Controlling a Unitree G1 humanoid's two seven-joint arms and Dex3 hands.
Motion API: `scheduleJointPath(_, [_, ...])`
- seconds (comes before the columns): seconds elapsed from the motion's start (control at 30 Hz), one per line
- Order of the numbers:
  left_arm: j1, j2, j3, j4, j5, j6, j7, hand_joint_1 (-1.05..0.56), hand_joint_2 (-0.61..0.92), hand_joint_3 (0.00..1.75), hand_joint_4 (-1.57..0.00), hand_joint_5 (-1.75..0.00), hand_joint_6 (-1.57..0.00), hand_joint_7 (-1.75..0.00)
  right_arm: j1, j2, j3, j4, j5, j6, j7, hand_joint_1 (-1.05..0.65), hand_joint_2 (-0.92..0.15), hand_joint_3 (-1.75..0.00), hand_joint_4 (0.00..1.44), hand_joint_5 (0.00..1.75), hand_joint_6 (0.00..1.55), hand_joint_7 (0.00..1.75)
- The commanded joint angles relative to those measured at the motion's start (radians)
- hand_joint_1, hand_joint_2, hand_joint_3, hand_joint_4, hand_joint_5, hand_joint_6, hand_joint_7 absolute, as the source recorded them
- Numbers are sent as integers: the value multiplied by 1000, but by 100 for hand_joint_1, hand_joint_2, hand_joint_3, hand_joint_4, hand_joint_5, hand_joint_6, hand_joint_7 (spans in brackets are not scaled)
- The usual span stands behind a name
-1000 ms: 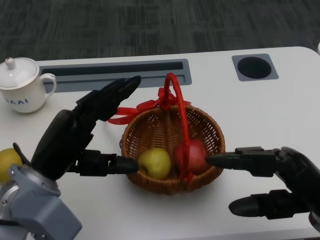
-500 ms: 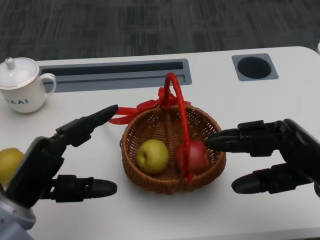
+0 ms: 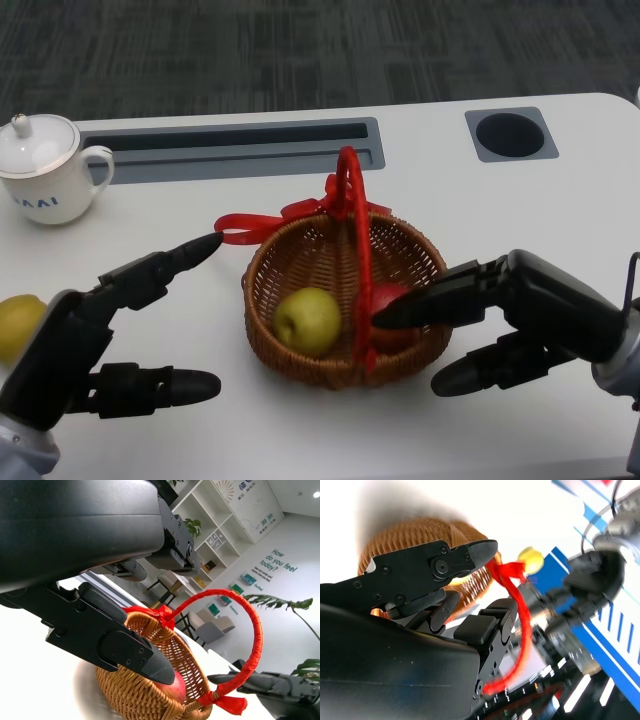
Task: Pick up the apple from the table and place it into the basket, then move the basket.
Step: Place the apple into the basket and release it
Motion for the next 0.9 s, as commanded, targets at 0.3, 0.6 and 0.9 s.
scheduleJointPath(0.3, [-1,-2,20,-6,1,10,-9,-65,78,0,-51,-1,-49,-1,-63,-13,72,65,-147,48,-39,-56,-92,-1,82,0,76,0])
scheduleJointPath(0.6, [2,-10,17,-13,-14,7,-16,-66,79,0,-52,-1,-49,-1,-86,-3,159,189,-311,67,-152,-56,-91,-1,87,2,78,1])
scheduleJointPath(0.9, [13,-23,27,-32,6,19,-6,-68,81,1,-53,-1,-50,-1,-167,22,261,340,-403,155,-264,-55,-91,0,89,1,78,0])
